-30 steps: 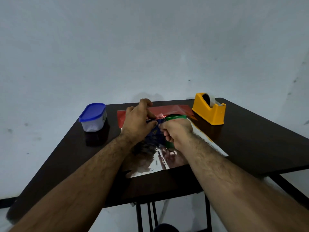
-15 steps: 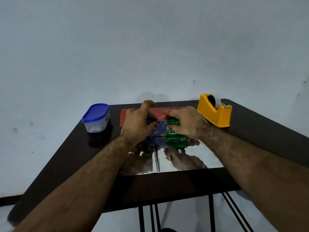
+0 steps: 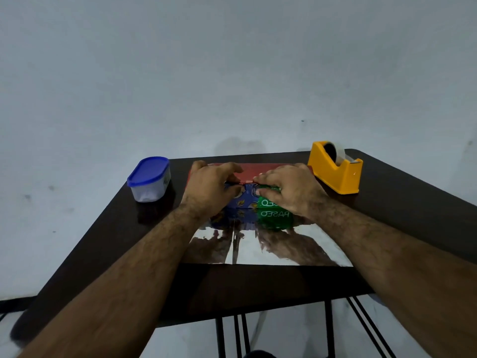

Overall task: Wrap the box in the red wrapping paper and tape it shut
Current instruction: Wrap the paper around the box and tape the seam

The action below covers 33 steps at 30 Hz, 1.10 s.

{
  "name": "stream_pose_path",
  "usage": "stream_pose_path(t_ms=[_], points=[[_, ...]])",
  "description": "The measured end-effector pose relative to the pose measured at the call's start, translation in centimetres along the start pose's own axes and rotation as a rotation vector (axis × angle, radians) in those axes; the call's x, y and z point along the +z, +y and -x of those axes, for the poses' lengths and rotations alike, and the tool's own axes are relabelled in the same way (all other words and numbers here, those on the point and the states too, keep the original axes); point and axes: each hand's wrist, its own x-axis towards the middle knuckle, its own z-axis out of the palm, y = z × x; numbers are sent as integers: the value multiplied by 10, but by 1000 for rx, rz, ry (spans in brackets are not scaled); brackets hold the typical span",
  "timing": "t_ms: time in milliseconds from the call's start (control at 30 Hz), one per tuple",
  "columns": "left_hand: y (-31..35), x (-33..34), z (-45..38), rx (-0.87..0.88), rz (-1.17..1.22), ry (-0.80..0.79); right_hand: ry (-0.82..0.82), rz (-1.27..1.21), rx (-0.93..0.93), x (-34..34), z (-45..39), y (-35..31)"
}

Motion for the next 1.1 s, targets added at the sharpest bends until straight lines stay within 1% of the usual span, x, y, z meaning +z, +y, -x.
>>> stream_pose_path(t_ms=[100, 233, 367, 500, 600, 800, 933, 1000, 1100], points=[[1, -1, -1, 15, -19, -5, 39, -46, 27, 2, -2, -4], [4, -2, 0, 73, -59, -31, 85, 43, -7, 3, -5, -9], [7, -1, 4, 115, -41, 3, 102, 95, -39, 5, -6, -14], [10, 2, 4, 138, -64, 1, 132, 39, 17, 7, -4, -15], [10, 4, 3, 103, -65, 2, 140, 61, 73, 5, -3, -15], [12, 5, 4, 69, -56, 41, 192, 195, 101, 4, 3, -15], [11, 5, 4, 17, -5, 71, 160, 132, 125, -3, 9, -7], [10, 5, 3, -30, 23, 60, 145, 116, 158, -4, 10, -4], [8, 8, 3, -88, 88, 51, 176, 85, 219, -3, 12, -3]])
